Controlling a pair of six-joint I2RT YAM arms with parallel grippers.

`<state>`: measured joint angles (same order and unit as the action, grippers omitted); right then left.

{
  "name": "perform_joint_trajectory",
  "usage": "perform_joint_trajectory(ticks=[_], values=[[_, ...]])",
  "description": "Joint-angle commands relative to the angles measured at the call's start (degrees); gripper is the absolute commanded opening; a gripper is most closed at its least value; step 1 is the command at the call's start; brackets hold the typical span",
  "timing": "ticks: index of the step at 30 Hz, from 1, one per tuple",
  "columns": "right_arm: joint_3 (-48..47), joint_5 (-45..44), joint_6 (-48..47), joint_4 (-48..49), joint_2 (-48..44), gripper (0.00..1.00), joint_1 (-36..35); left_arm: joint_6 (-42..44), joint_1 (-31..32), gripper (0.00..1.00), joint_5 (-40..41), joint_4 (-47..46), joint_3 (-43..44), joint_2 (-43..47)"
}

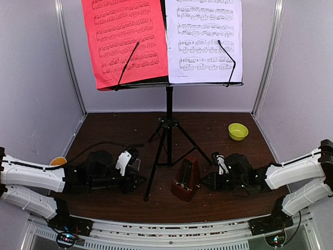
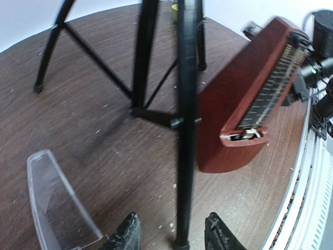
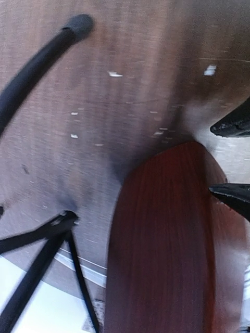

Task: Set up the instrument practice props

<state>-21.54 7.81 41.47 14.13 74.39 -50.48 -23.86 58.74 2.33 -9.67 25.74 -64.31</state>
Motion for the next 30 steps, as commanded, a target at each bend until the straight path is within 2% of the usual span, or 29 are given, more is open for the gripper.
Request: perform_joint_trajectory(ticks=[1,8,12,15,19,25,30], values=[[-4.1,2.6,-1.9,6.8,4.9,0.32,1.7,3.7,3.5,0.43,2.9,-5.2,5.2,-5.6],[-7.4,9.0,-1.4,14.2,11.6,0.32,4.8,5.2,7.7,0.42,4.6,-6.6,10.7,-13.2],[-7.9,10.8,-4.0,13.0,8.7,0.38,6.0,4.3,8.0,0.42,5.0,-8.1,11.5,-14.5],[-7.0,10.5,-7.5,8.2,3.5,0.48,5.9,3.4,8.0,0.42,6.7,-9.1,10.4,-13.0],[-2.9,10.3,-9.0,7.1,-4.3,0.7,5.8,2.7,7.8,0.43,9.5,-9.3,8.6,-10.7],[-1.7,7.7,-10.6,4.4,-10.9,0.97,2.3,1.8,6.7,0.43,9.7,-9.6,7.1,-9.0],[-4.6,1.3,-11.9,0.6,-12.4,1.0,-3.2,2.1,6.3,0.43,9.8,-9.7,7.3,-8.9]])
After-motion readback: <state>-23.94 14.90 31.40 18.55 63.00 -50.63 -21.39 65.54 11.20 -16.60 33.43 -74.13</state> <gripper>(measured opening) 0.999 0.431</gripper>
